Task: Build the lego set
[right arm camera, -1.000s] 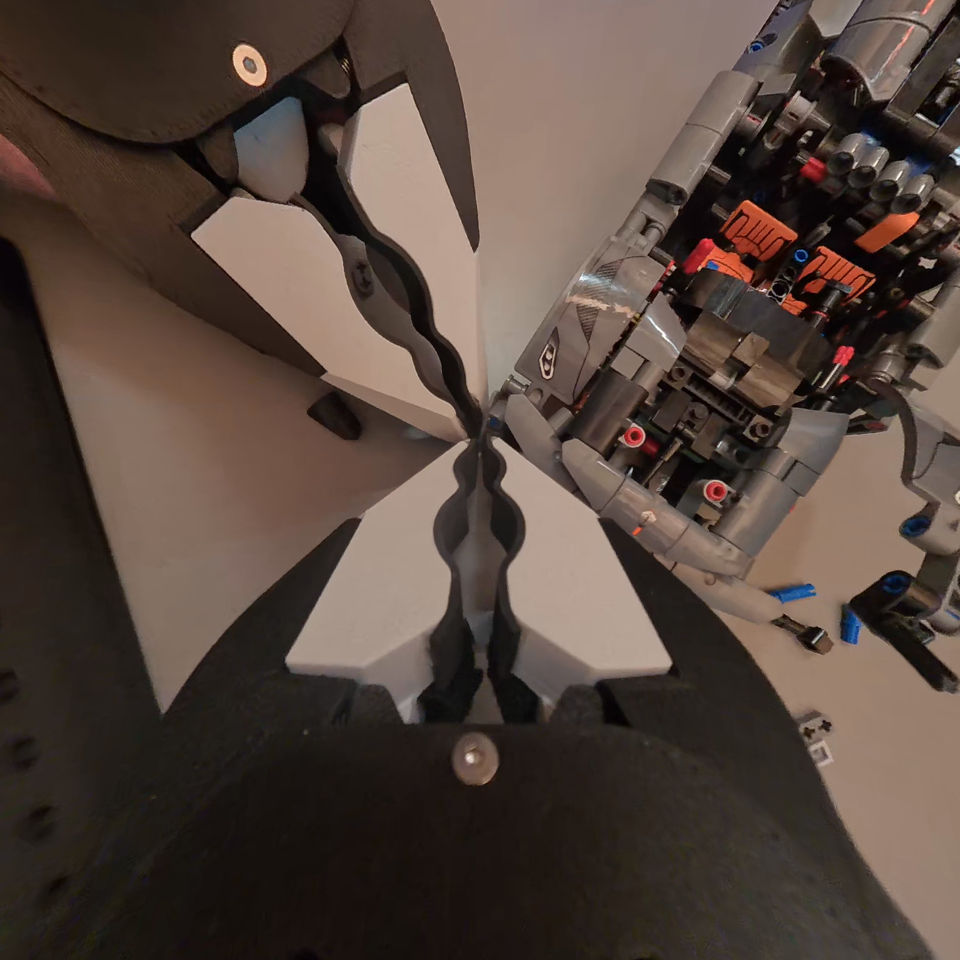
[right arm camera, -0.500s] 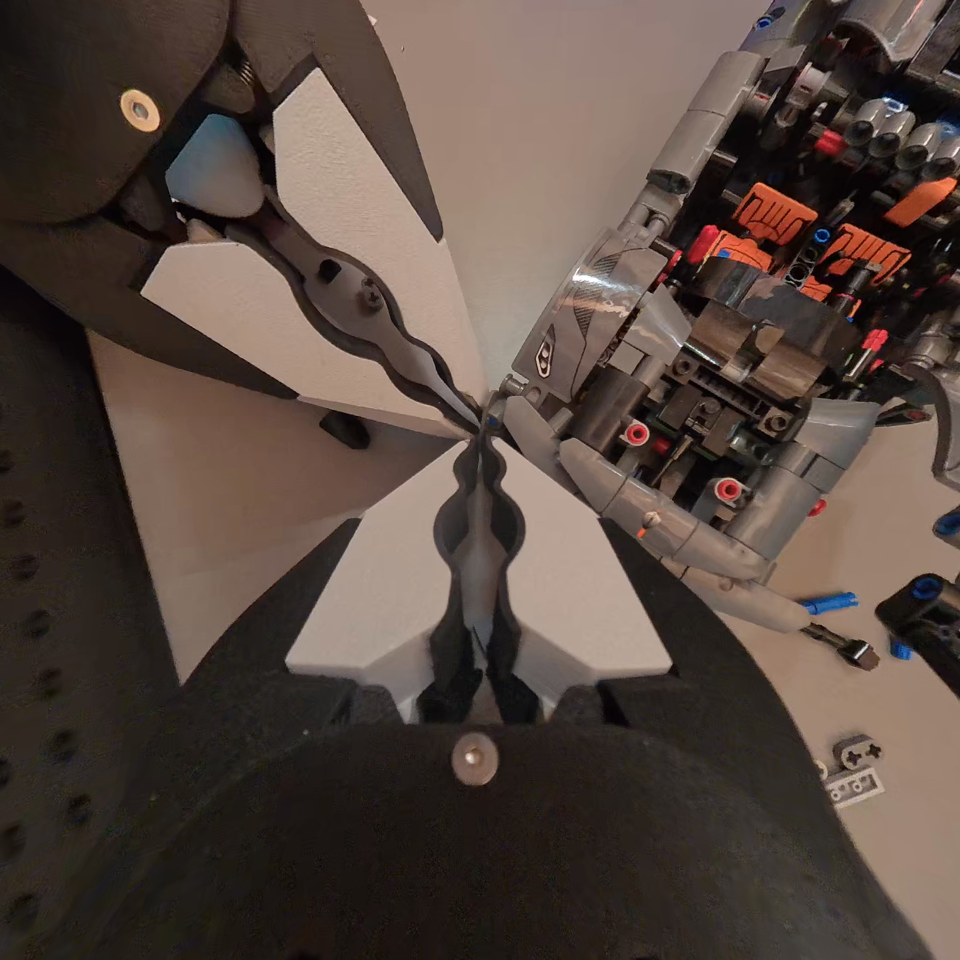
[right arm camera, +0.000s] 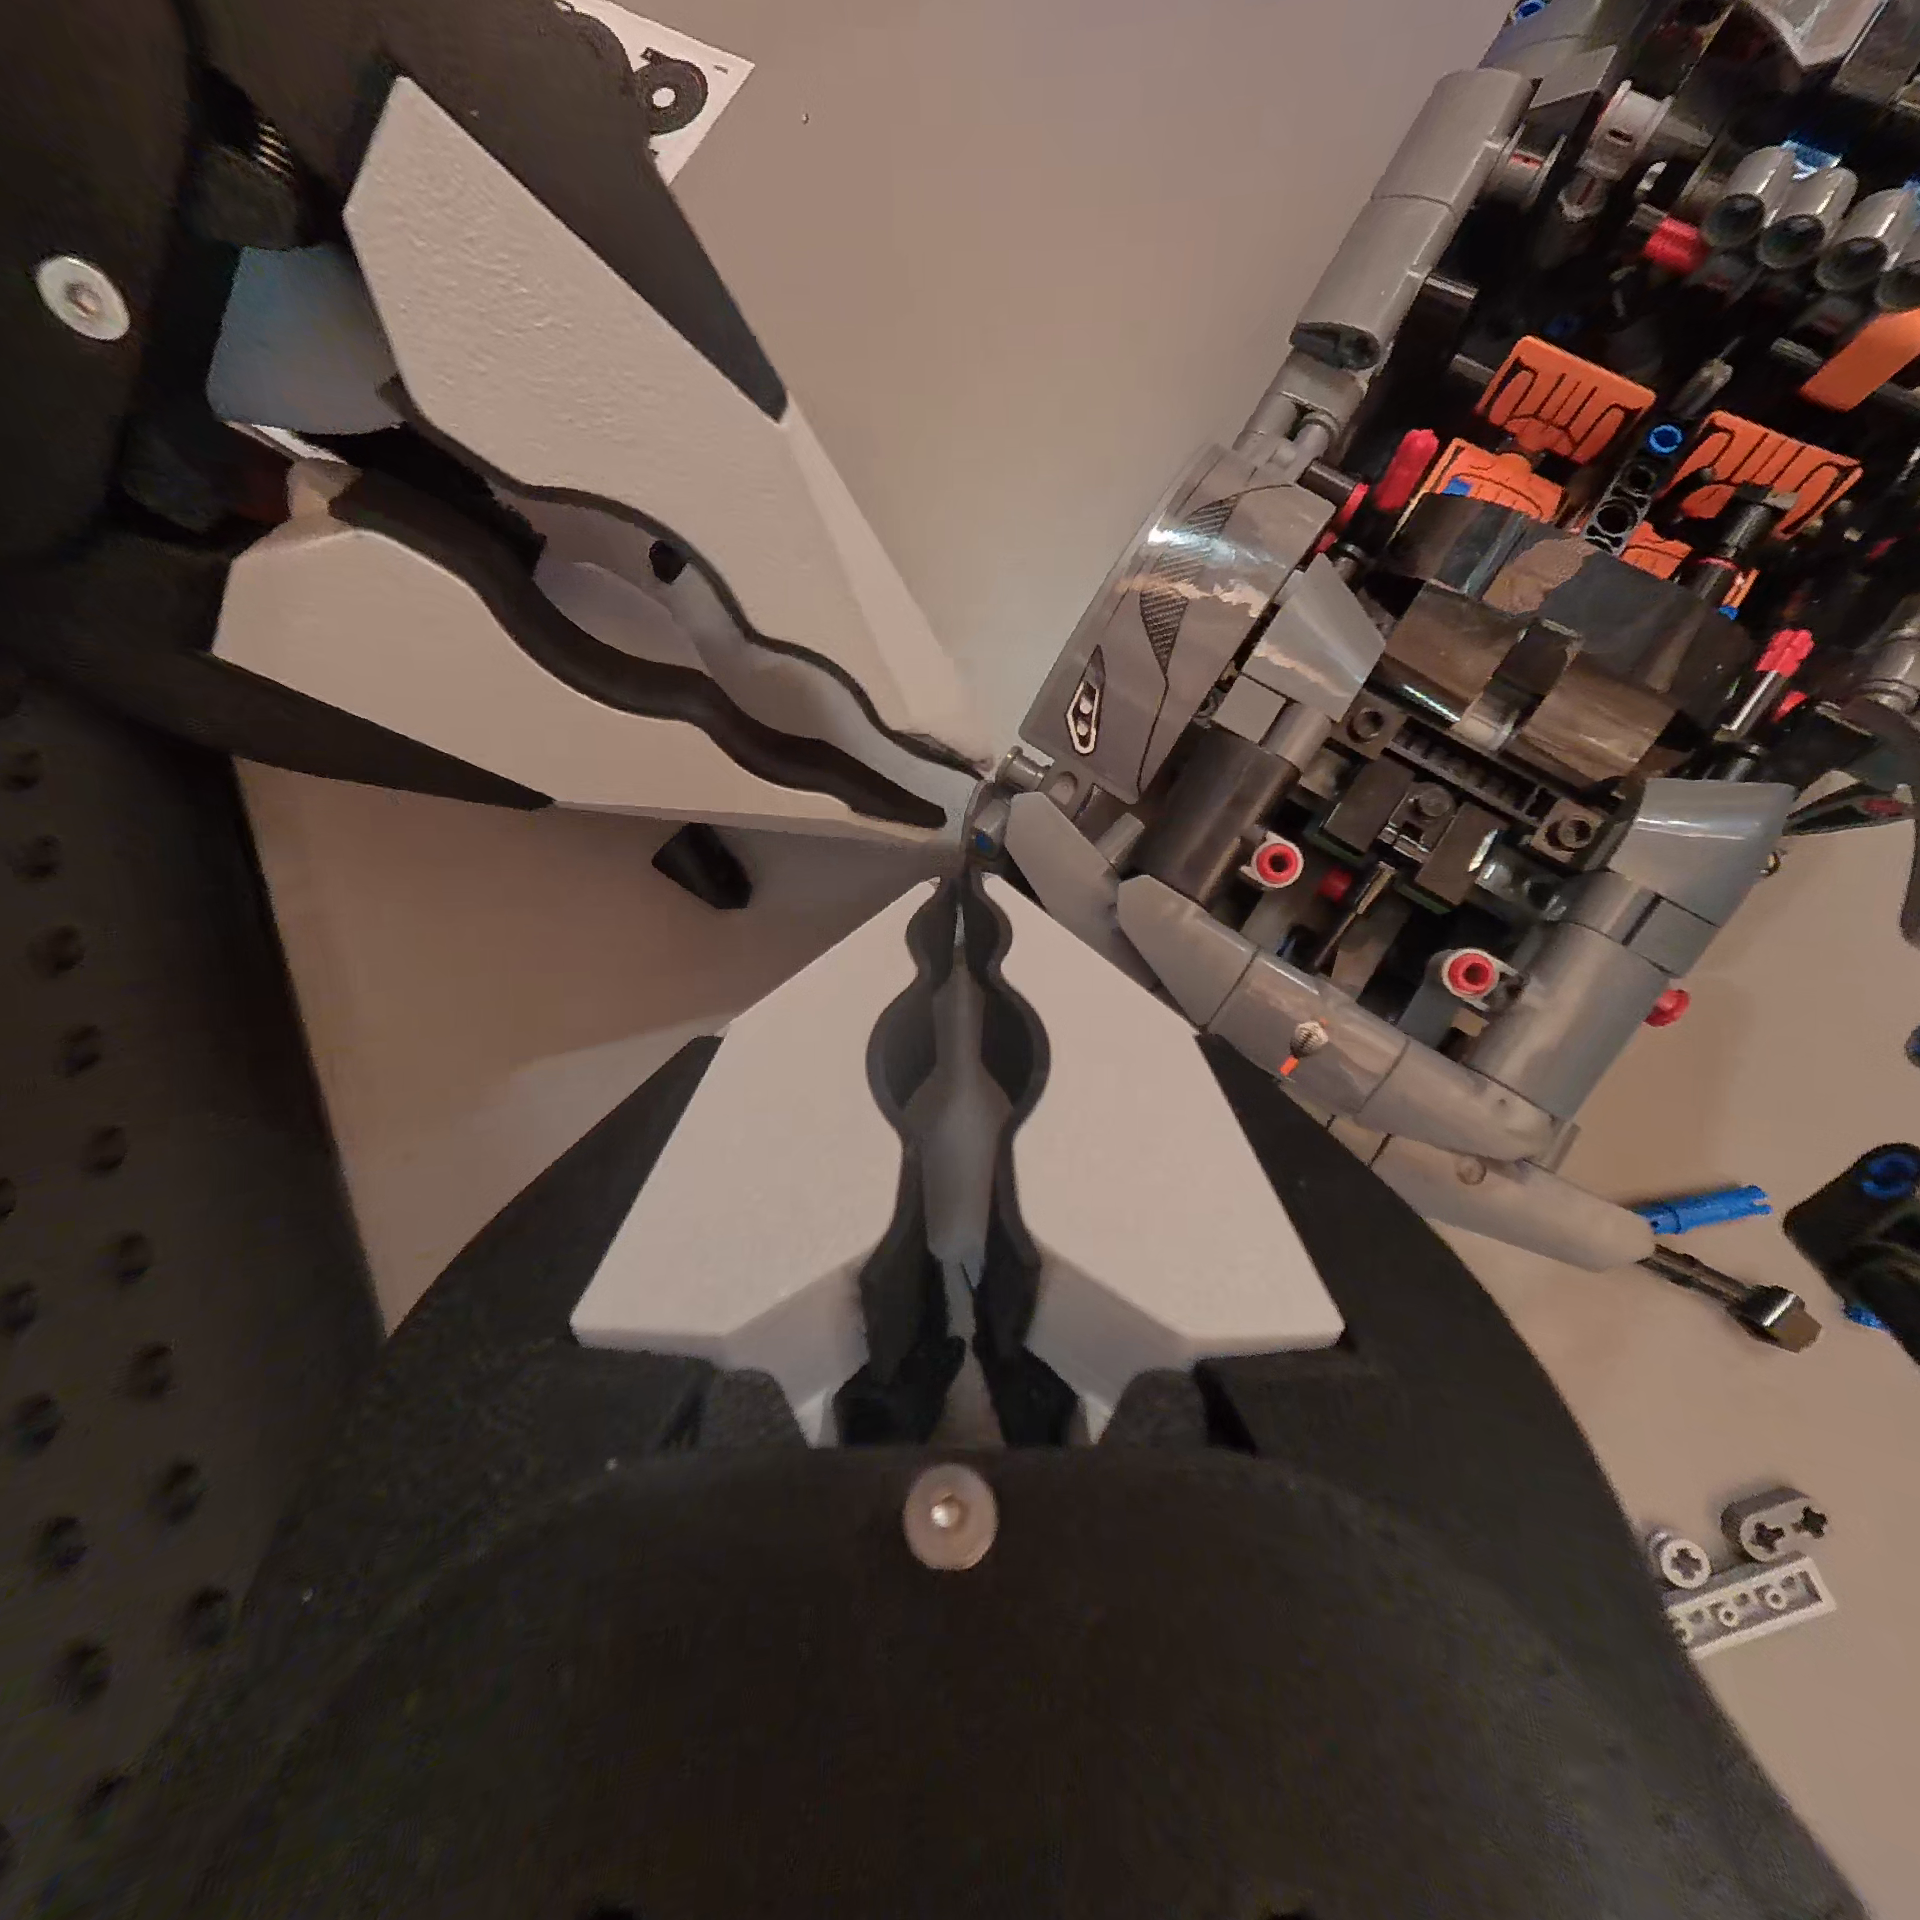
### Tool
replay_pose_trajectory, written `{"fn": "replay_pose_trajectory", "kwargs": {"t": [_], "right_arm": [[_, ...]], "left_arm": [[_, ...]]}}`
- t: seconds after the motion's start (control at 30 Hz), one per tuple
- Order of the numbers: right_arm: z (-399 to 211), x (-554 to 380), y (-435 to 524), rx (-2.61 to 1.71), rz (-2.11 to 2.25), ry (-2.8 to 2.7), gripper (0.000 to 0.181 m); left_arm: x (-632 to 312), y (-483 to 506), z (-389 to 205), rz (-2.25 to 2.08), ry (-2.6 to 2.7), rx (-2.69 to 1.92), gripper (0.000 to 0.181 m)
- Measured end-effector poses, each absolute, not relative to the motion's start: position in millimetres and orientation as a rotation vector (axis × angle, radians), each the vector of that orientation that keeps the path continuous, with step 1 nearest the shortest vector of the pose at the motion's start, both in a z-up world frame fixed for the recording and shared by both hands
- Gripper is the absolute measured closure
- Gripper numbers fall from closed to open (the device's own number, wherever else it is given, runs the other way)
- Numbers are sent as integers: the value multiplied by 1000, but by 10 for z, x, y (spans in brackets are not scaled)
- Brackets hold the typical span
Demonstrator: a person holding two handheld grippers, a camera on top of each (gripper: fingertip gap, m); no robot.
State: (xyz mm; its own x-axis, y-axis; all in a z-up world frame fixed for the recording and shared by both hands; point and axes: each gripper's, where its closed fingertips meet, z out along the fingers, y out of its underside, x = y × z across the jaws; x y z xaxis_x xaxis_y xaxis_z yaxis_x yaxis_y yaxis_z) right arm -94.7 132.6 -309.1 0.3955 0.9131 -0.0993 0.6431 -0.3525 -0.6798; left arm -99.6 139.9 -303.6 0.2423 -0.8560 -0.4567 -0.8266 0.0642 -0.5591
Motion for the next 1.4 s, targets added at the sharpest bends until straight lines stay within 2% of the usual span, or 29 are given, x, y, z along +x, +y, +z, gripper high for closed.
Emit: {"fn": "replay_pose_trajectory", "kwargs": {"t": [1.13, 1.27, 1.4], "right_arm": [[-3093, -967, 1319, -2163, 788, -1231, 181], [-3055, -958, 1329, -2134, 772, -1237, 181], [-2951, -882, 1297, -2096, 755, -1271, 173]], "left_arm": [[-950, 1391, -3072, 28, 1596, -1702, 171], [-963, 1384, -3068, 16, 1601, -1708, 165], [-1115, 1309, -3087, -78, 1610, -1821, 155]]}}
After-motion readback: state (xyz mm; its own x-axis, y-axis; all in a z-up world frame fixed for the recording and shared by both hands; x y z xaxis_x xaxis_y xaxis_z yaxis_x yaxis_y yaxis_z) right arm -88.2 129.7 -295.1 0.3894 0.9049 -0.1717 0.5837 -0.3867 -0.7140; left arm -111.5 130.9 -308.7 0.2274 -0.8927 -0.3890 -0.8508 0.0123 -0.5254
